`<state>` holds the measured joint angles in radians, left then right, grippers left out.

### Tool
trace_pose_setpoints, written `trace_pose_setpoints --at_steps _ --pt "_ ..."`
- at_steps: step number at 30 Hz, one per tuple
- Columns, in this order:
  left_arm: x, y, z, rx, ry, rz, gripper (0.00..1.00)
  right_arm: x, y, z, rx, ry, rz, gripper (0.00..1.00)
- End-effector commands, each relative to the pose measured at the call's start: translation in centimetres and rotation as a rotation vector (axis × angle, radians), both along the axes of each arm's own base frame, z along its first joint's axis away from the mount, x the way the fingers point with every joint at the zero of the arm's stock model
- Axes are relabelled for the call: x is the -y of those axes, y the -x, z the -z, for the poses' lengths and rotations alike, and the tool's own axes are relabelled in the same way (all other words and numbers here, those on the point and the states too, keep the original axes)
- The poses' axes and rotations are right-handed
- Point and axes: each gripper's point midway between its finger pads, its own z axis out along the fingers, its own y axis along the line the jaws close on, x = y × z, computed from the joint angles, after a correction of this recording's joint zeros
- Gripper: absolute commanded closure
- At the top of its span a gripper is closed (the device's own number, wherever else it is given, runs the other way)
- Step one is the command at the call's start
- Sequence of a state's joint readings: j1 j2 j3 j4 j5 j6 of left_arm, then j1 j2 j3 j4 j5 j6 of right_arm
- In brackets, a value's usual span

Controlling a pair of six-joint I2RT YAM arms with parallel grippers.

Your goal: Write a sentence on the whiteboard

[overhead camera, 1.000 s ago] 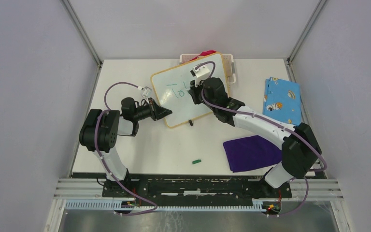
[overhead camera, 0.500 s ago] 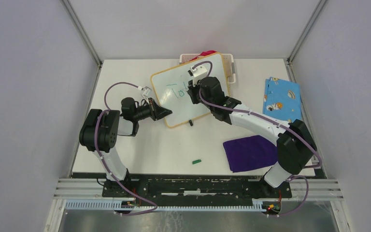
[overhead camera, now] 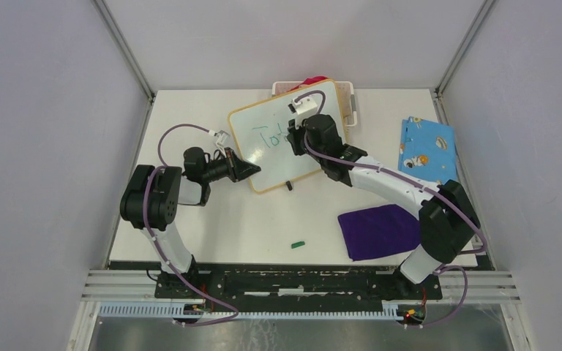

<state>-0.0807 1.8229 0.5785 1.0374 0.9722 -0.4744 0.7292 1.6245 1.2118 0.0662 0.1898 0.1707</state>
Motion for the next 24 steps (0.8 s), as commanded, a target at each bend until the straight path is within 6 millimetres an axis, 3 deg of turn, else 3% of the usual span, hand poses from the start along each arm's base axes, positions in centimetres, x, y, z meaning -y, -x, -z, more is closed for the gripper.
trace_pose_setpoints --at_steps 1,5,9,14,24 --pt "-0.6 -1.0 1.0 -0.023 -0.022 -0.051 0.76 2.3 -1.6 -1.6 0.038 -0.013 0.101 1.00" --pt "-0.6 -1.0 1.0 -0.023 -0.022 -0.050 0.76 2.5 -1.1 -2.6 0.060 -0.050 0.085 1.00" --pt "-0.6 -1.0 1.0 -0.023 -0.022 -0.052 0.76 3.0 -0.4 -4.9 0.109 -0.102 0.078 1.00" --pt "-0.6 -1.0 1.0 -0.024 -0.022 -0.050 0.76 4.6 -0.7 -6.7 0.143 -0.123 0.122 1.00" --pt "-0.6 -1.0 1.0 -0.023 -0.022 -0.052 0.76 6.2 -2.5 -7.3 0.159 -0.131 0.179 1.00"
